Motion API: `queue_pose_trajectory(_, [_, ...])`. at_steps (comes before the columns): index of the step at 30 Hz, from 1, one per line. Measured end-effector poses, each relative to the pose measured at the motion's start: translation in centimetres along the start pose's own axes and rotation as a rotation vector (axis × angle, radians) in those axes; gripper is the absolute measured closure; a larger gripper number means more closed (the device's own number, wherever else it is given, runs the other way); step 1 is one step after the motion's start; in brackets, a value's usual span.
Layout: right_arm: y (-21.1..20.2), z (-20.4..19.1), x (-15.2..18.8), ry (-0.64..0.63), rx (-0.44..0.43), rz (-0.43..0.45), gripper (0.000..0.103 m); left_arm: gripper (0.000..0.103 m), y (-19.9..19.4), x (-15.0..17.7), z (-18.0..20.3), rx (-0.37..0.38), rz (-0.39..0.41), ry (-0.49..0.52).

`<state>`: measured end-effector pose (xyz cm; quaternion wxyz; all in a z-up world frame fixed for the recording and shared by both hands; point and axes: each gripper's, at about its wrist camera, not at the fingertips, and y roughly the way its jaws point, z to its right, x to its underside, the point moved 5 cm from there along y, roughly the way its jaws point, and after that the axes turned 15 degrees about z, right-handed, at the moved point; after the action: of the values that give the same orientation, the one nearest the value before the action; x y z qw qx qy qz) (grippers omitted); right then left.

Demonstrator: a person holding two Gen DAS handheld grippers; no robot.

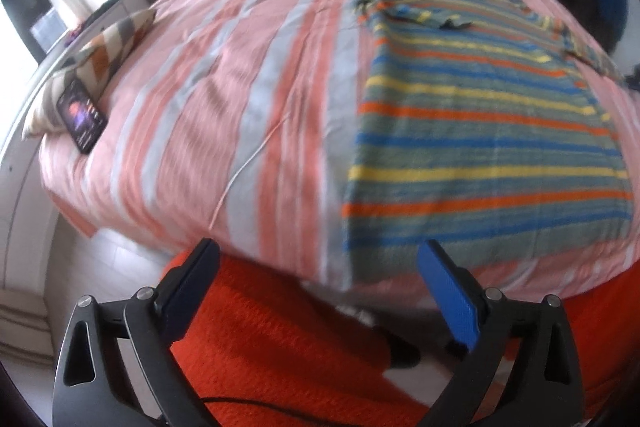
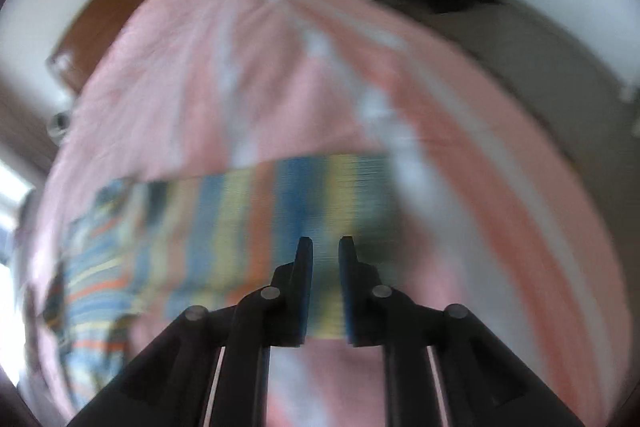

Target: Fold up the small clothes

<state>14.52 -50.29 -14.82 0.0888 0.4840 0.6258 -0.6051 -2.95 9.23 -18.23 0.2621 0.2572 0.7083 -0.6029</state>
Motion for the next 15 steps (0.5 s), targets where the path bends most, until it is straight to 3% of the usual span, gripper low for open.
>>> queue_pose_trajectory(3, [-1.7, 1.9, 0.5, 0.155, -0.082, -0.03, 0.087, 0.004, 0.8, 0.2, -0.9, 0.005, -0.028, -0.052])
queue_pose_trajectory(5, [-2.5, 2.6, 1.5, 0.228, -0.116, -0.059, 0.069, 0.004, 1.2, -0.2, -0.8, 0.018, -0.032, -0.081])
queue_pose_trajectory(6, [-2.6, 2.8, 1.9, 0.236, -0.108, -0.062, 0.055, 0.004, 1.3, -0.5, -0.7, 0.027, -0.03, -0.092])
queue_pose_trajectory(9, [-1.9, 2.8, 2.5, 0.253, -0.119, -0.074, 0.053, 0.004, 1.5, -1.5, 0.3, 0.062, -0.019, -0.105])
queue_pose_trajectory(11, [-1.0, 2.3, 3.4, 0.251, -0.151, -0.115, 0.072, 0.004, 1.2, -1.8, 1.0, 0.067, -0.008, -0.081])
queue_pose_trajectory(12, [-0.6, 1.9, 3.9, 0.243, -0.166, -0.135, 0.1, 0.004, 1.0, -1.8, 1.1, 0.064, -0.002, -0.068])
queue_pose_trajectory(15, [-2.5, 2.5, 3.4, 0.182, -0.068, -0.036, 0.1, 0.004, 0.4, -1.2, 0.8, 0.034, 0.014, -0.028])
